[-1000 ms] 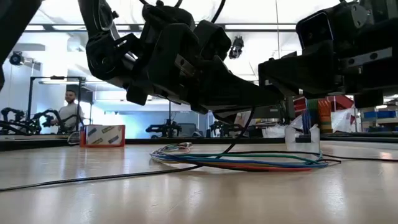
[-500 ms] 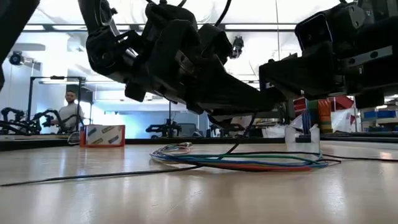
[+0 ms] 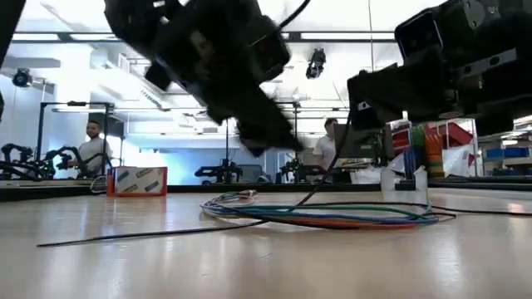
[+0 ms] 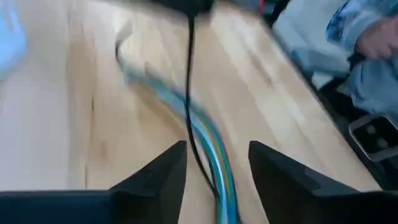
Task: Ziptie cables
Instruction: Wrap the cables together using a black zip tie
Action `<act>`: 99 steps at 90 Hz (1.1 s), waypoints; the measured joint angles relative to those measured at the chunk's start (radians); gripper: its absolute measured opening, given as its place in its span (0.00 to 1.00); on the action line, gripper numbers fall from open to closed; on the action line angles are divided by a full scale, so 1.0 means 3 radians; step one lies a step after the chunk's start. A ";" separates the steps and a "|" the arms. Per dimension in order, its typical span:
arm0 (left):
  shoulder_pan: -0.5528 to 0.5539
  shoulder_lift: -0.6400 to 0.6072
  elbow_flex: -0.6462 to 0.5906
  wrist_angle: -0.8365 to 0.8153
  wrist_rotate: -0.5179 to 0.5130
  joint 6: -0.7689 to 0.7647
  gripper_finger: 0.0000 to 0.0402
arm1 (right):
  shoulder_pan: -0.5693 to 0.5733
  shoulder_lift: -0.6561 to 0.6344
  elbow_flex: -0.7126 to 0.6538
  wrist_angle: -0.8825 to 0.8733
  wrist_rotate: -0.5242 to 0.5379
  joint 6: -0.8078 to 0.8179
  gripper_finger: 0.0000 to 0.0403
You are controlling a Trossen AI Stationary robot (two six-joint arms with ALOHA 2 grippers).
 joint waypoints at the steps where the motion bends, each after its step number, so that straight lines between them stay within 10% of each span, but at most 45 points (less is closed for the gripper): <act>1: -0.0013 -0.0010 0.0000 -0.0047 -0.0015 -0.0031 0.41 | -0.0009 -0.0013 0.0002 -0.0032 0.0002 0.0000 0.00; 49: -0.0758 -0.0025 -0.0003 -0.1114 -0.0772 -0.0436 0.27 | -0.0042 -0.0065 0.0428 -0.1058 -0.0004 -0.0286 0.00; 99: -0.1215 -0.0033 -0.0753 0.0041 -0.1182 0.0353 0.24 | -0.0160 -0.0044 0.0506 -0.1438 -0.0003 -0.0301 0.00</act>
